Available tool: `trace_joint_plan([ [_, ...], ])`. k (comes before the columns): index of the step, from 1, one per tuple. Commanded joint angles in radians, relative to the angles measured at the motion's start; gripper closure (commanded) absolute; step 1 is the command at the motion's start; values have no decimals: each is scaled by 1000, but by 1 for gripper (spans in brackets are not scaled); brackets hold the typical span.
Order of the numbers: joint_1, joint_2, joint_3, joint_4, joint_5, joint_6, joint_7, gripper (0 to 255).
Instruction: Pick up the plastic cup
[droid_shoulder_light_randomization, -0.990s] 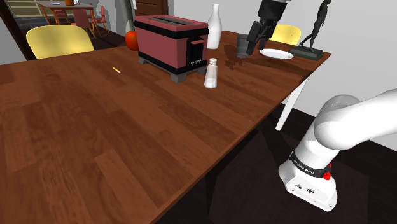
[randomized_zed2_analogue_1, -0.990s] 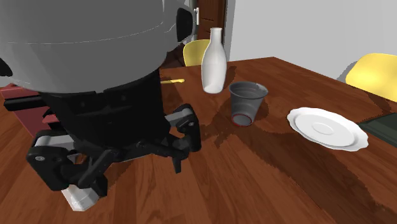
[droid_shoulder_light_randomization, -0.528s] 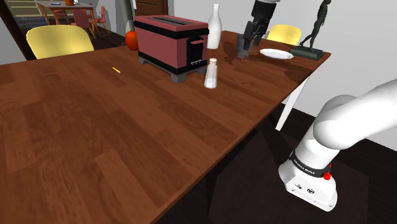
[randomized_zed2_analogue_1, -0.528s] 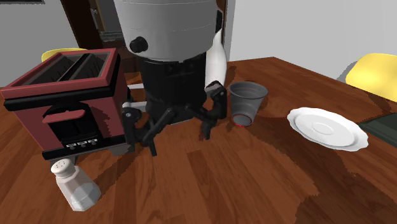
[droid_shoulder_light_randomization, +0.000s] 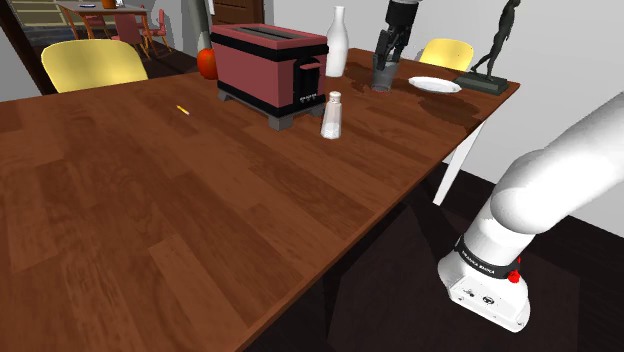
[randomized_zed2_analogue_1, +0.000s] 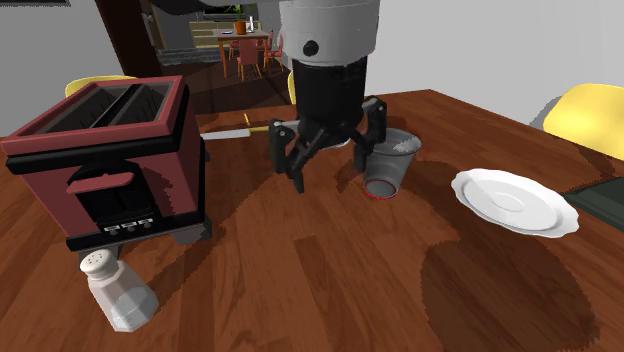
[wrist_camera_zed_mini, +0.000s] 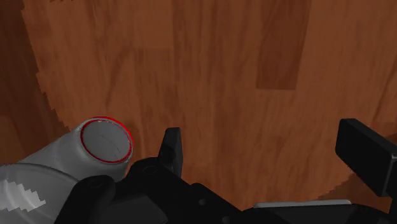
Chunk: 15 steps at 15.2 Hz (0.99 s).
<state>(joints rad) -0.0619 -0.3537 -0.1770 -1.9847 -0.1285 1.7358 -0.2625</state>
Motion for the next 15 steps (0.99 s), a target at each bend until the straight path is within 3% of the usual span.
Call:
trace_joint_plan([
  [1,-7,68,-21,64,-8,2,-35,0],
  [11,-63,446,-108,477,11,-39,-213,0],
  [15,-62,434,-107,409,6,18,-204,0],
])
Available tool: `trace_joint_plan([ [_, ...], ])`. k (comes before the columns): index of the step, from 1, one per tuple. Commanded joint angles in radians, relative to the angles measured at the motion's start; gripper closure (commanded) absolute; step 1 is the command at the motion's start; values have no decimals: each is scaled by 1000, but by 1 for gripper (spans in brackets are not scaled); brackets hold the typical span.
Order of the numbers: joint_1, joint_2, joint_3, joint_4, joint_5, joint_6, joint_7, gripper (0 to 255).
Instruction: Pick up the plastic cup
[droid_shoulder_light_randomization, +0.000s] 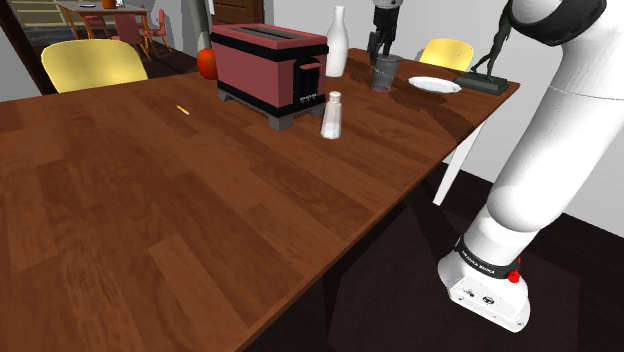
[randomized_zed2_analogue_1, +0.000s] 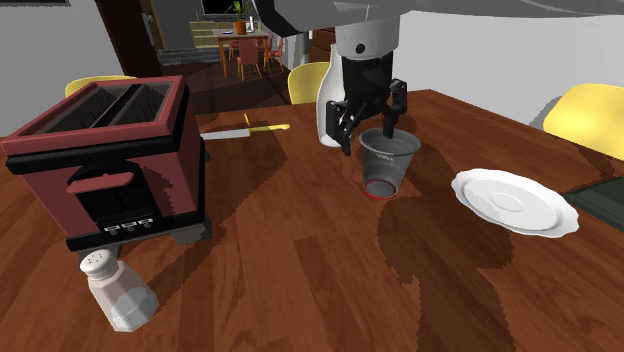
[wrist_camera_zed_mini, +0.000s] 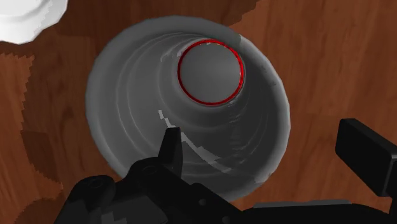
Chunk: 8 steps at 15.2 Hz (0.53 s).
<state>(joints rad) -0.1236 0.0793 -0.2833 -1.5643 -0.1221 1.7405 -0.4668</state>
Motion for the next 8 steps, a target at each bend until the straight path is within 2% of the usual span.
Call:
trace_joint_plan([
  [1,0,-1,0,-28,-1,27,2,0],
  [5,0,-6,0,-68,-4,63,7,0],
  [6,1,-9,0,-73,-5,64,9,255],
  [8,1,-9,0,-74,-5,65,9,255],
])
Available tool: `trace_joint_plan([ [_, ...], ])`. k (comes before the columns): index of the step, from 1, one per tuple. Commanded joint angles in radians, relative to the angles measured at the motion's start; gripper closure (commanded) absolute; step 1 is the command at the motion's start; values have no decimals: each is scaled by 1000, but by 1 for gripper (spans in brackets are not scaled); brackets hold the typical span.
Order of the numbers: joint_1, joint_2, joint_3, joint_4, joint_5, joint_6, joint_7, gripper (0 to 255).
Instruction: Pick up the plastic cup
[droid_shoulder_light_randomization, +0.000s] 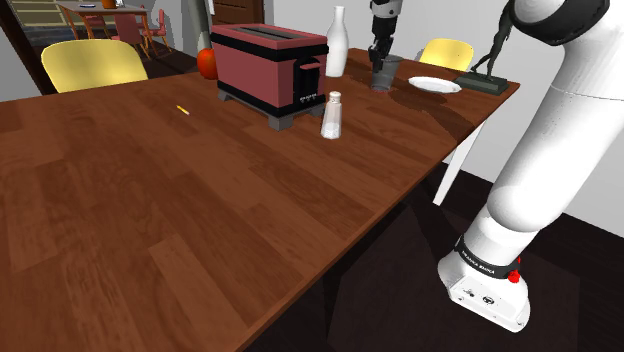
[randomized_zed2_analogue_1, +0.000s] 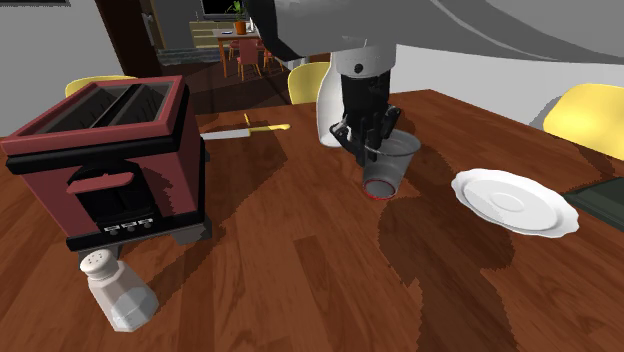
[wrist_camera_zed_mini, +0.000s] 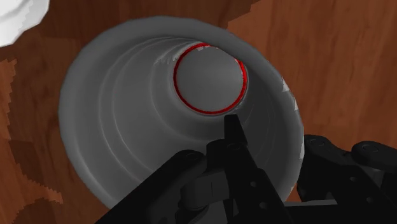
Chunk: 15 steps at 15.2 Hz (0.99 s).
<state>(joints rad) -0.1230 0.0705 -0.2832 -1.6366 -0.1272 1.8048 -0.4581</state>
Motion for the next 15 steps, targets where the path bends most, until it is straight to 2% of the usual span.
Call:
trace_joint_plan([
  [1,0,0,0,-2,0,1,0,255],
  [7,-1,3,0,4,1,-2,-1,255],
  [15,-3,23,-1,137,10,-114,-19,255],
])
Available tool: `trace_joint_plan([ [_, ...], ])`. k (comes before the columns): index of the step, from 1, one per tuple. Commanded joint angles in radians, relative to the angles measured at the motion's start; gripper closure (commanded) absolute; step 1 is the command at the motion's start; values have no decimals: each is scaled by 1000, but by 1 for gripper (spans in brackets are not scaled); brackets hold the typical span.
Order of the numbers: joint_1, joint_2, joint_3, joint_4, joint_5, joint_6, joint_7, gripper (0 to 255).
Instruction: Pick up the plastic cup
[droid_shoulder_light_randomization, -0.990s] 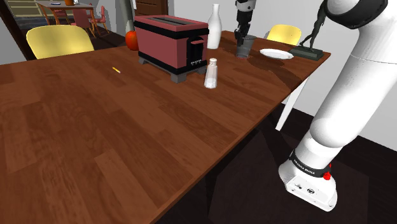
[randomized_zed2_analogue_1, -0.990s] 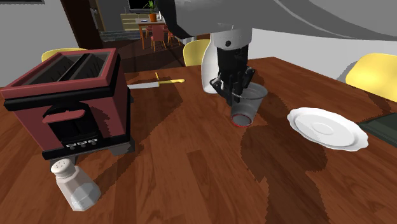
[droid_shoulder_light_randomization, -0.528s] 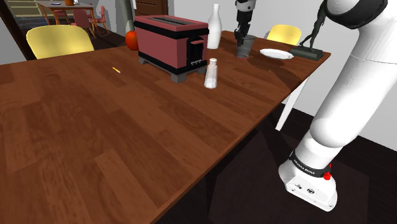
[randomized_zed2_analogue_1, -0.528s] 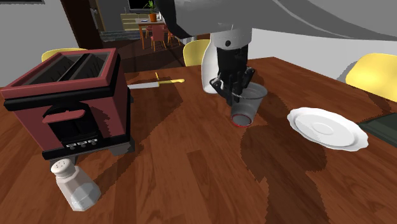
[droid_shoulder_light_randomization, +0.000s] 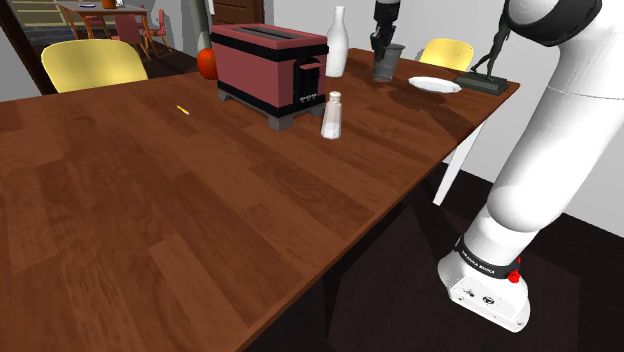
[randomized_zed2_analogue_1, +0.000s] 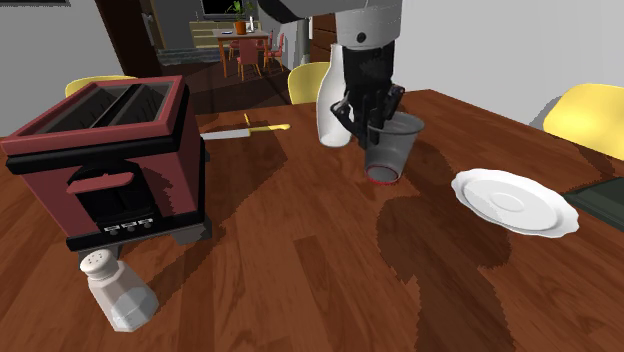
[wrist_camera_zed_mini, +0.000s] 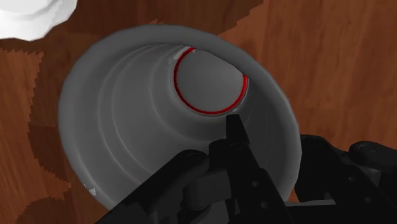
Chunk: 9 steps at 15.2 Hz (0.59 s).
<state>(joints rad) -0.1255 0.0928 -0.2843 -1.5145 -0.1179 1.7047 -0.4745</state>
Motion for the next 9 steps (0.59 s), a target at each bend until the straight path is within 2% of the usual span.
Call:
trace_joint_plan([
  [1,-1,5,-1,33,2,-28,-5,255],
  [7,-6,36,-3,155,12,-119,-21,255],
  [9,-6,37,-3,158,12,-121,-22,255],
])
